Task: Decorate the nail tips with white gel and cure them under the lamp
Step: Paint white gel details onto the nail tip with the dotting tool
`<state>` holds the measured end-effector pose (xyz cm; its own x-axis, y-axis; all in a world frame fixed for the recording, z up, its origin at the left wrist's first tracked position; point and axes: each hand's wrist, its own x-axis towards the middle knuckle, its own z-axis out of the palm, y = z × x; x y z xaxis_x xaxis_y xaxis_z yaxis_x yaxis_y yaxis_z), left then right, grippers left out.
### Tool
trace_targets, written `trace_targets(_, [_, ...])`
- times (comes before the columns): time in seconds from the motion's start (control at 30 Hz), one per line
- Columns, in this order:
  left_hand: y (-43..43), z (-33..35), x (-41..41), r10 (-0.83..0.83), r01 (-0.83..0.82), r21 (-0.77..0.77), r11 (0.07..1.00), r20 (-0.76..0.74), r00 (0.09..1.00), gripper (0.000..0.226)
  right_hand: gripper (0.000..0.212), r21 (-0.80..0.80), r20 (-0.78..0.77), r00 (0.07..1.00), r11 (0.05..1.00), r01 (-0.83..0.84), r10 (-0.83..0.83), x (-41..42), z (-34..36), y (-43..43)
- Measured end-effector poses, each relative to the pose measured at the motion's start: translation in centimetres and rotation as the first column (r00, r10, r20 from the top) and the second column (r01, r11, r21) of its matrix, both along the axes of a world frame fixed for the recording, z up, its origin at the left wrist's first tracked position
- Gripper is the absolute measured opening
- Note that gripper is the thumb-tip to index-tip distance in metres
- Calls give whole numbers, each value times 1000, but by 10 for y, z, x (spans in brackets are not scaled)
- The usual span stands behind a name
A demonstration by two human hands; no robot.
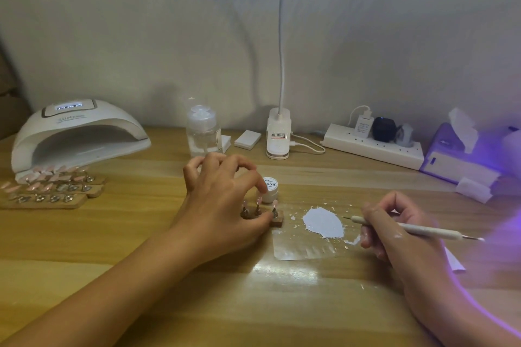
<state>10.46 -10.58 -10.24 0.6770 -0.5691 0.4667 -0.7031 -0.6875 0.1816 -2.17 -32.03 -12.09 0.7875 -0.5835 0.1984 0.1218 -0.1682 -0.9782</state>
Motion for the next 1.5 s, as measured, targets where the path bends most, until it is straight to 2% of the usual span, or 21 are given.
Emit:
trace_targets(0.13, [-7,0,-12,-29,23,57,998,97,995,24,31,-16,-2,1000,1000,13,-13,2,-3,-1])
trace_targets(0.27, [-10,-3,-17,-33,33,6,999,72,997,17,24,-86,-24,1000,996,9,-11,3,-7,-1])
trace_targets(0.37, [-14,-3,-20,-36,38,-21,999,109,993,13,18,-136,-71,997,991,-11,1,3,-7,-1])
trace_targets(0.5, [-16,-4,-27,-40,46,-17,999,250,967,12,19,-49,-147,989,999,-24,16,7,0,-4])
trace_targets(0.6, [-19,-4,-34,-132,148,-22,989,329,935,7,14,-9,-205,978,999,-30,28,10,5,-10])
trace_targets(0.67, [-23,-6,-41,-213,235,-68,970,240,947,5,13,-67,-229,973,997,-34,18,8,4,-11])
trace_targets(0.73, [-25,-11,-48,-261,266,-138,954,53,964,5,18,-146,-238,971,987,-60,24,6,2,-8])
trace_targets(0.8, [-25,-18,-48,-316,292,-184,938,-116,942,6,21,-232,-265,964,969,-88,24,5,2,-4])
trace_targets(0.9, [-26,-23,-43,-403,346,-250,905,-236,884,7,17,-246,-302,953,964,-104,25,6,3,-7])
trace_targets(1.0, [-27,-25,-39,-429,346,-299,890,-285,857,9,17,-239,-274,962,969,-65,-3,6,2,-7])
trace_targets(1.07, [-27,-26,-37,-425,343,-293,892,-292,857,3,21,-276,-292,956,953,-121,36,5,2,-5])
trace_targets(1.13, [-27,-26,-36,-421,333,-300,894,-305,855,4,21,-241,-331,941,958,-155,69,5,2,-5])
trace_targets(1.23, [-27,-25,-33,-425,324,-319,891,-330,843,7,18,-254,-289,957,965,-72,-4,5,2,-6])
trace_targets(1.3, [-27,-25,-32,-412,309,-322,895,-330,849,6,21,-291,-293,956,950,-109,20,5,3,-4])
trace_targets(1.37, [-27,-25,-32,-394,289,-323,901,-332,857,5,20,-264,-325,944,954,-141,50,5,2,-2])
trace_targets(1.5, [-26,-23,-32,-396,292,-320,901,-338,854,5,20,-272,-277,961,959,-84,6,5,3,-4])
